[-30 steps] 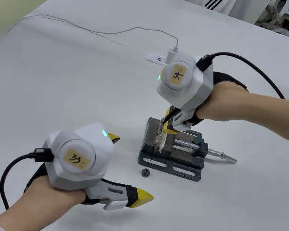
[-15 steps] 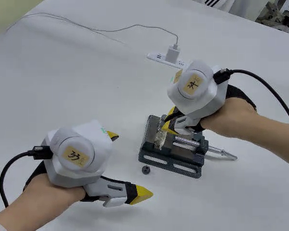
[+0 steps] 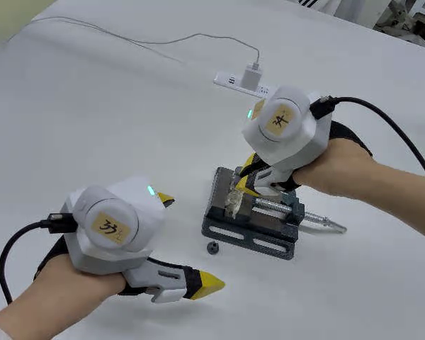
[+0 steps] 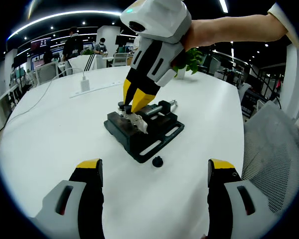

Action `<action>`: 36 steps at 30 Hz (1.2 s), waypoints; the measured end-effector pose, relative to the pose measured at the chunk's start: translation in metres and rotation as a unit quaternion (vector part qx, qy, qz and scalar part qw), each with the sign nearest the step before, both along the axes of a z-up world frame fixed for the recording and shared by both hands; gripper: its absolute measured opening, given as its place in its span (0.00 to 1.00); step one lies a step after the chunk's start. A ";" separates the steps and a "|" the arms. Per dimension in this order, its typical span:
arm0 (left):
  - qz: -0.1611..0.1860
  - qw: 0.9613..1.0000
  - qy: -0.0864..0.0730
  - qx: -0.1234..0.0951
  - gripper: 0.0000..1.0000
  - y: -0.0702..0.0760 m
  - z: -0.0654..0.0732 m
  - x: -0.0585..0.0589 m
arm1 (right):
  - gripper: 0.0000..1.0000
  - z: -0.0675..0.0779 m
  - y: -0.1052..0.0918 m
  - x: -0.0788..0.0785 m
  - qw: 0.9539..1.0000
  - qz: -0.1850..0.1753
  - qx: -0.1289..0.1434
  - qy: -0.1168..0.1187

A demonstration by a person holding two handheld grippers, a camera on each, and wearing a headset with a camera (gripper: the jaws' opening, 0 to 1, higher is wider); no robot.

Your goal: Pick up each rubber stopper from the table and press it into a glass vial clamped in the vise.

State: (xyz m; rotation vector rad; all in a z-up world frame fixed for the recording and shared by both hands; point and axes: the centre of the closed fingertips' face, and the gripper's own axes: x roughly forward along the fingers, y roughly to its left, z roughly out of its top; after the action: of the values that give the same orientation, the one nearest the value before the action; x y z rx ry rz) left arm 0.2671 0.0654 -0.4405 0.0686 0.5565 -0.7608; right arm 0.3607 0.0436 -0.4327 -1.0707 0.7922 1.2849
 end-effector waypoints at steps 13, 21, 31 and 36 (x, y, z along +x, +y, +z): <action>-0.002 1.000 0.005 -0.001 0.85 -0.001 -0.003 -0.003 | 0.10 0.002 0.000 -0.002 1.000 0.009 -0.001 0.005; -0.005 1.000 0.007 -0.001 0.84 -0.004 -0.003 -0.004 | 0.13 0.003 0.000 -0.003 1.000 0.002 0.007 0.008; -0.006 1.000 0.009 -0.004 0.84 -0.004 -0.004 -0.004 | 0.16 0.024 -0.004 -0.002 0.999 -0.011 0.037 0.036; -0.003 1.000 0.008 -0.004 0.84 -0.001 -0.003 -0.003 | 0.16 0.025 -0.009 -0.001 0.995 -0.006 0.033 0.090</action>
State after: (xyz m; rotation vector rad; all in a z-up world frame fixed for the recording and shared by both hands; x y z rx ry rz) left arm 0.2645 0.0643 -0.4436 0.0565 0.5676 -0.7707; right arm 0.3598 0.0350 -0.4077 -0.9055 0.8825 1.4015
